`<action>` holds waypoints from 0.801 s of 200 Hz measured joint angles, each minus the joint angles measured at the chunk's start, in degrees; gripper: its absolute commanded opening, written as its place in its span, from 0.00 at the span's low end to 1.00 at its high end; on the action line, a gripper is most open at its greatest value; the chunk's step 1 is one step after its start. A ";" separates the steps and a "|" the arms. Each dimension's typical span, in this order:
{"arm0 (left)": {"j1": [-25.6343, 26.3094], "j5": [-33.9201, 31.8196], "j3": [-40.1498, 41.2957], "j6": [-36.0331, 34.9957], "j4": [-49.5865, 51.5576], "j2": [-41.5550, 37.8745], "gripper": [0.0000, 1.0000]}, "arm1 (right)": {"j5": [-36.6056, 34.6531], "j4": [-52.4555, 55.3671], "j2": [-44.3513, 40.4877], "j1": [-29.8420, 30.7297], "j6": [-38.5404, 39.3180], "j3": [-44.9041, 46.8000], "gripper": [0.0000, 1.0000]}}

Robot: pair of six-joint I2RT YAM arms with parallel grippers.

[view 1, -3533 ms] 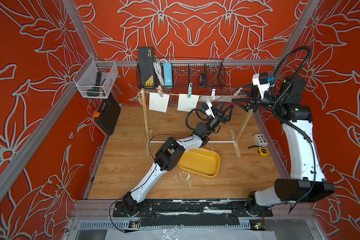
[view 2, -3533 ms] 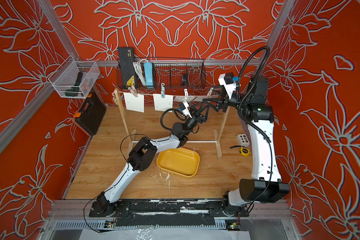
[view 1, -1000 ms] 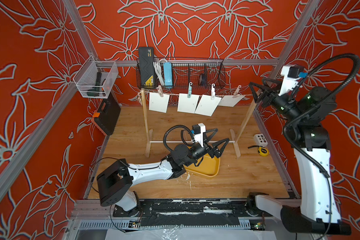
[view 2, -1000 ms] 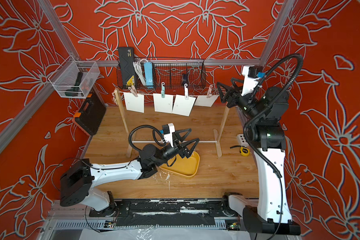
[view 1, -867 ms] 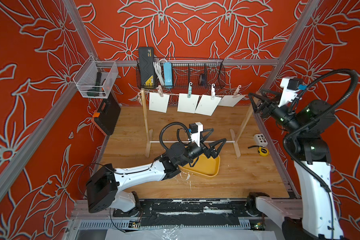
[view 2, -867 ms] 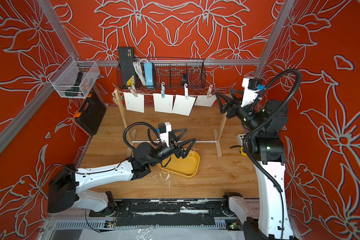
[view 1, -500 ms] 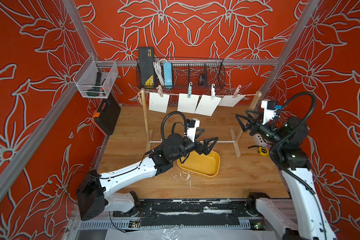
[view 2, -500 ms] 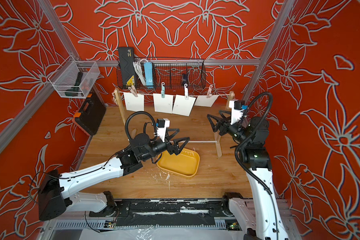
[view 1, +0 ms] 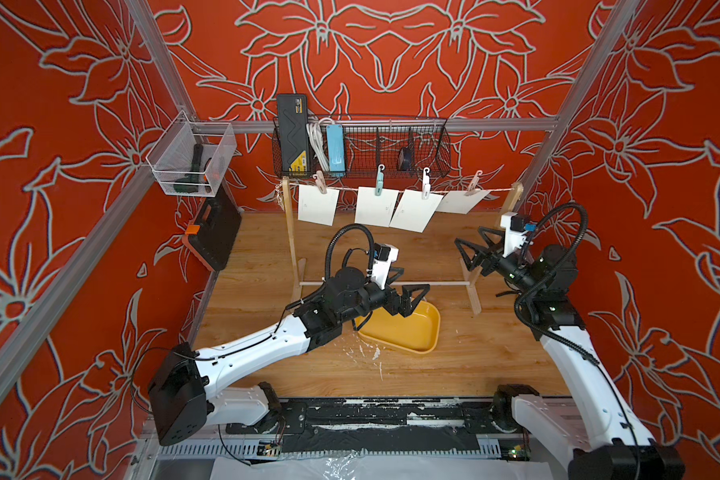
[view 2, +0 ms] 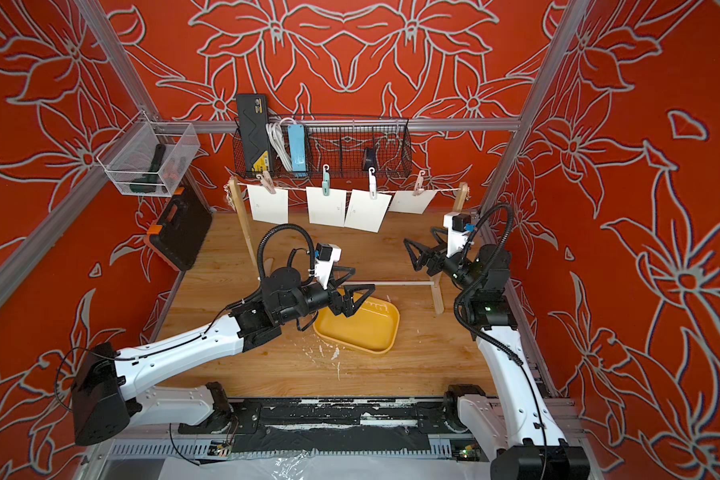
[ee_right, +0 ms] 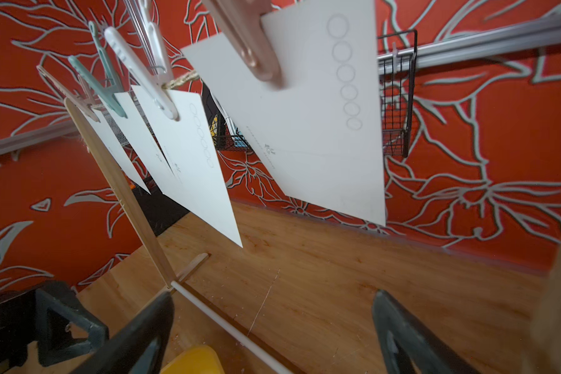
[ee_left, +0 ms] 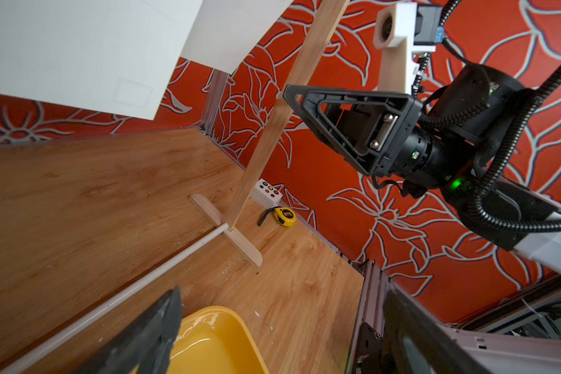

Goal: Remove the postcards from the strings
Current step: Pinch the postcard on the clothesline.

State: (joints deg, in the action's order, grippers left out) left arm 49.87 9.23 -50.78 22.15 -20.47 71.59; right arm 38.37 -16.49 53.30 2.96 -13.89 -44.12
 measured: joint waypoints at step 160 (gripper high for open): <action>-1.97 1.22 4.55 0.17 -0.61 -2.58 0.95 | -9.86 -17.29 15.19 3.87 13.20 -5.73 0.98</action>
State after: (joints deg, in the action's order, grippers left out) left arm 47.90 10.46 -46.24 22.33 -21.08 69.01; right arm 28.51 -33.78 68.49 6.83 -0.69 -49.84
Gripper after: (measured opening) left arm 0.948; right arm 0.978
